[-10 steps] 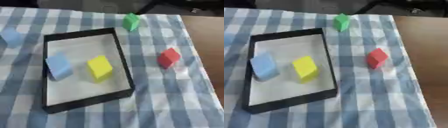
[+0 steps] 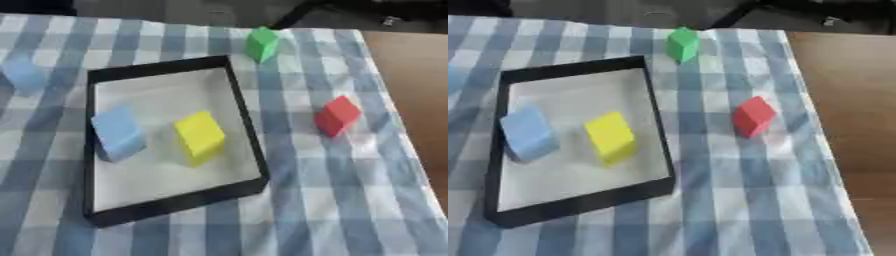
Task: Pick up objects on the table and place them in the box.
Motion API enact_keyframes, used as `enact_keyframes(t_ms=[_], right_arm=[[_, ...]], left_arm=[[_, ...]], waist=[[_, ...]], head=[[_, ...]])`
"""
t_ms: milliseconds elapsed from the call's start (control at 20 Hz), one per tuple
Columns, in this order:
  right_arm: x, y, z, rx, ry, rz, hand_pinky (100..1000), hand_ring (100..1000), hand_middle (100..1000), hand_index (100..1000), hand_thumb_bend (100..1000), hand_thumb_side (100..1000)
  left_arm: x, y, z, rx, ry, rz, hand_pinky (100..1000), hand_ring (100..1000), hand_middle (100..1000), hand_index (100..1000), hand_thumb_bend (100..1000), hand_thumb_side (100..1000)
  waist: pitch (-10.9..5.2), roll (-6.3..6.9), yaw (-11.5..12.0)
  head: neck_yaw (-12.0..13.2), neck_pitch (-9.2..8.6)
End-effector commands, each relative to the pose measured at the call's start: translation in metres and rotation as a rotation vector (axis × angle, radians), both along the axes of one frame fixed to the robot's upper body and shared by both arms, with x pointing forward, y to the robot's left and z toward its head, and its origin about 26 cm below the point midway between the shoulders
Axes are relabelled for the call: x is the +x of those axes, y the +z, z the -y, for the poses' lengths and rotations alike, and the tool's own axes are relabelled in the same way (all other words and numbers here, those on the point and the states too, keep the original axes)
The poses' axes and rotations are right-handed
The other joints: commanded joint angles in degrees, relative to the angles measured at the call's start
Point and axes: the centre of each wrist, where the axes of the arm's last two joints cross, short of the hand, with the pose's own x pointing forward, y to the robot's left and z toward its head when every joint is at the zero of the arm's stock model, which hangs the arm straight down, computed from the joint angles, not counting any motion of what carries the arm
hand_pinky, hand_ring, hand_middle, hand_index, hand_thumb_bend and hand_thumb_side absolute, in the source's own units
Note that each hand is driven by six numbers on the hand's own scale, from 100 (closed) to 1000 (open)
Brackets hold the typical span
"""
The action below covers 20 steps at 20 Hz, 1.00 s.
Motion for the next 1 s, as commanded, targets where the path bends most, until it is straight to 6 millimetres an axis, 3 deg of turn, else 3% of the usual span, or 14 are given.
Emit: enact_keyframes(t_ms=[50, 500, 1000], right_arm=[[-0.004, 0.012, 0.004, -0.013, -0.012, 0.029, 881, 814, 802, 808, 100, 100], [0.008, 0.021, -0.002, -0.039, -0.015, 0.048, 885, 834, 825, 826, 100, 100], [0.027, 0.018, -0.002, -0.086, -0.058, 0.03, 892, 859, 866, 843, 100, 100]], left_arm=[[-0.002, 0.009, -0.002, 0.013, 0.006, 0.031, 609, 742, 715, 809, 425, 617], [-0.003, 0.007, -0.002, 0.011, 0.003, 0.025, 608, 742, 714, 808, 429, 617], [-0.004, 0.006, -0.001, 0.004, -0.004, 0.02, 608, 741, 712, 808, 433, 618]], waist=[[-2.05, 0.98, 0.0], [-1.53, 0.82, 1.1], [-0.76, -0.09, 5.0]], head=[[0.0, -0.03], [-1.2, -0.74], [-3.1, -1.06]])
